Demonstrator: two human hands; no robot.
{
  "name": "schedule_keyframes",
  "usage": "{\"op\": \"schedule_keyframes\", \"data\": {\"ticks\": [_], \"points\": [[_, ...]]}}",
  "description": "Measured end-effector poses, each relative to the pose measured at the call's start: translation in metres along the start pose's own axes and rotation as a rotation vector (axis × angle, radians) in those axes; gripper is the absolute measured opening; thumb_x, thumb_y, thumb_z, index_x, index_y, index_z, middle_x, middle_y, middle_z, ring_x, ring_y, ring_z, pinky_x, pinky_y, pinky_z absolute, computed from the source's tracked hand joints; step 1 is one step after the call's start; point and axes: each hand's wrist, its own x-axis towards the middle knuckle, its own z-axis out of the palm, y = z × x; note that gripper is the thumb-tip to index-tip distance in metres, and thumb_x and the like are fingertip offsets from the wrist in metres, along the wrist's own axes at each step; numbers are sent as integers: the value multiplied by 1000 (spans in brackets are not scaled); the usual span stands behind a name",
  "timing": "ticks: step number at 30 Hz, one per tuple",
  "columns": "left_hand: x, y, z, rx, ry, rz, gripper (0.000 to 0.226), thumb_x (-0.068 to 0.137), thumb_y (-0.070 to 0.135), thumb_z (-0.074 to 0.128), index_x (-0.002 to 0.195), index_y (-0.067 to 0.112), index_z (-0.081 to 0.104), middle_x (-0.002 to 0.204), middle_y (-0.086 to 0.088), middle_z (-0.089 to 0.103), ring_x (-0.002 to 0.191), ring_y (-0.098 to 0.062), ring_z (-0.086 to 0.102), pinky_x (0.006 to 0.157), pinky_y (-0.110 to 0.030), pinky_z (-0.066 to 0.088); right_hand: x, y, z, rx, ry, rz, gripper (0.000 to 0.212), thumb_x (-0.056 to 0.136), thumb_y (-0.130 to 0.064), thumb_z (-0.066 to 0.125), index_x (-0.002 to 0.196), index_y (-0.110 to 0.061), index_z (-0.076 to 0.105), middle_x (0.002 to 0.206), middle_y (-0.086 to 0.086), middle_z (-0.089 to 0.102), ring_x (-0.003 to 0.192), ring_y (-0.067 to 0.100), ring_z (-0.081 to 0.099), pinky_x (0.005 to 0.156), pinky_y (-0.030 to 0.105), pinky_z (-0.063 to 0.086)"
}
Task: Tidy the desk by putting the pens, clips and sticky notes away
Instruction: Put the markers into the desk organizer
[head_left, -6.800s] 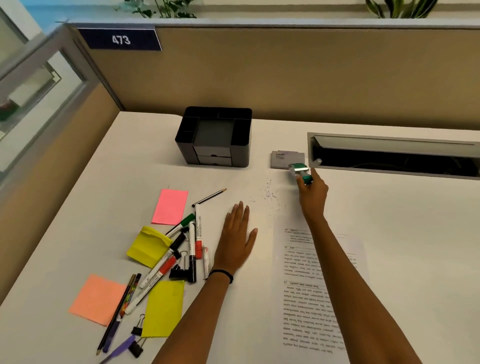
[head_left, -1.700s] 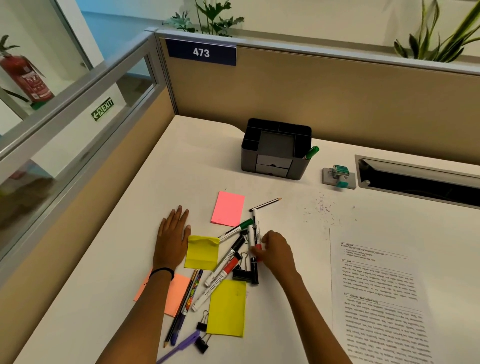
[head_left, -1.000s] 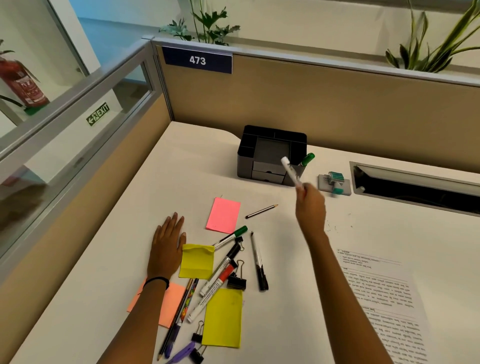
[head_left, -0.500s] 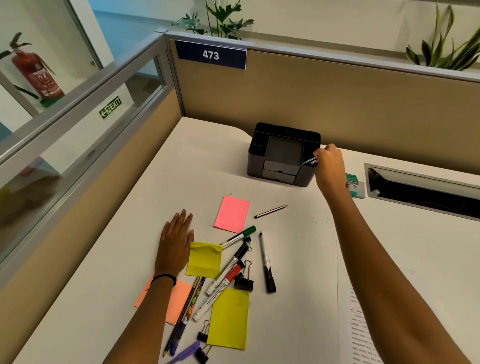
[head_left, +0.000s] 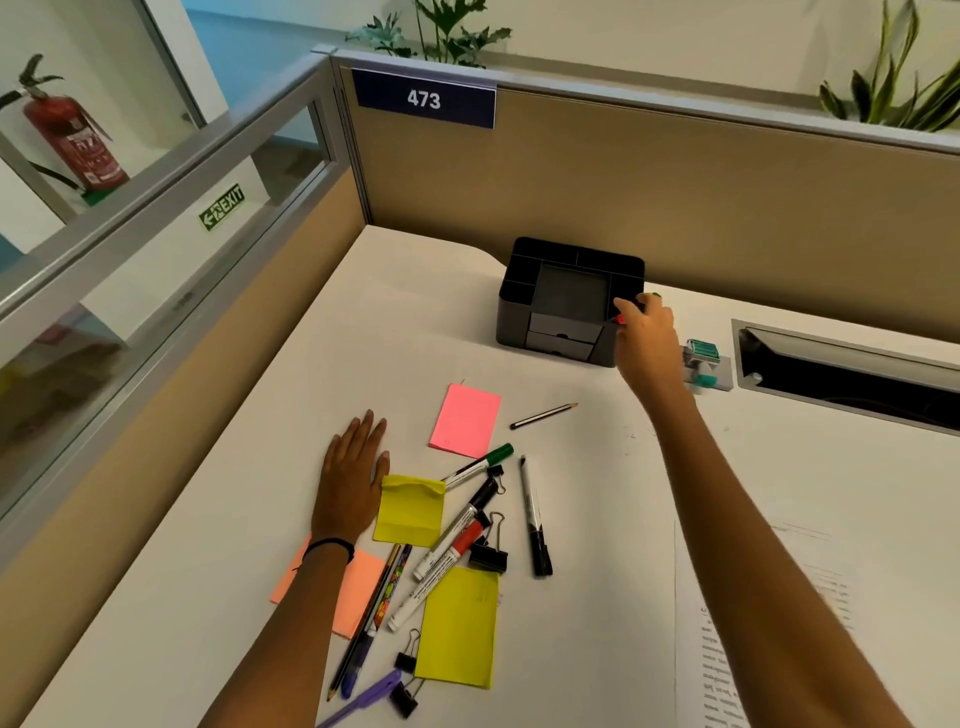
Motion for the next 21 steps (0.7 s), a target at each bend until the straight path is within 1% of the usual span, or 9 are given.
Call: {"op": "schedule_keyframes", "data": {"ticks": [2, 5, 7, 10, 12, 13, 17, 19, 21], "points": [[0, 0, 0, 0, 0, 0, 63, 90, 43, 16, 142, 11, 34, 152, -11, 29, 141, -28, 25, 116, -43, 17, -27, -5, 4, 80, 13, -8, 41, 91, 1, 49, 132, -4, 46, 137, 22, 44, 123, 35, 44, 103, 40, 40], [0, 0, -1, -9, 1, 0, 61, 91, 41, 19, 142, 10, 34, 152, -12, 29, 141, -28, 25, 115, -44, 17, -75, -10, 18, 147, -101, 12, 39, 92, -5, 51, 131, -5, 46, 137, 21, 41, 125, 33, 40, 99, 39, 43], [0, 1, -1, -11, 3, -1, 55, 93, 34, 26, 142, 10, 34, 152, -12, 29, 141, -29, 25, 115, -44, 17, -107, -12, 28, 163, -179, 31, 36, 92, -10, 52, 127, -6, 48, 131, 20, 44, 120, 32, 43, 91, 38, 46], [-1, 0, -1, -11, 4, -2, 53, 92, 28, 32, 142, 10, 34, 152, -13, 29, 141, -29, 25, 115, -44, 18, -145, -15, 42, 152, -435, 88, 29, 92, -26, 52, 115, -8, 51, 117, 17, 53, 104, 29, 53, 81, 33, 44], [-1, 0, -1, -11, 2, -3, 53, 92, 29, 33, 142, 10, 34, 152, -13, 29, 141, -29, 25, 116, -45, 18, -163, -18, 49, 100, -597, 98, 33, 92, -35, 53, 111, -8, 49, 113, 15, 53, 100, 29, 55, 77, 31, 42], [-1, 0, -1, -12, 2, -4, 54, 92, 29, 33, 142, 10, 34, 152, -13, 29, 141, -29, 25, 115, -45, 18, -170, -20, 53, 73, -631, 94, 36, 91, -37, 53, 110, -7, 48, 113, 14, 53, 99, 29, 55, 75, 31, 40], [-1, 1, -1, -21, 2, -8, 54, 92, 31, 33, 142, 10, 34, 152, -13, 29, 141, -29, 25, 115, -45, 17, -188, -25, 60, -19, -626, 69, 40, 88, -36, 58, 111, -6, 44, 114, 14, 51, 99, 29, 55, 68, 29, 34], [-1, 1, -1, -20, 1, -8, 54, 91, 31, 33, 141, 10, 35, 152, -13, 29, 141, -29, 25, 115, -45, 18, -193, -27, 60, -56, -617, 81, 35, 90, -31, 54, 113, -7, 43, 117, 13, 50, 101, 28, 55, 69, 30, 37], [0, 2, -2, -8, -1, -10, 54, 91, 31, 33, 141, 10, 35, 151, -13, 30, 141, -30, 26, 115, -46, 19, -197, -27, 59, -99, -611, 96, 29, 93, -26, 49, 115, -7, 44, 119, 12, 50, 103, 27, 55, 75, 32, 43]]}}
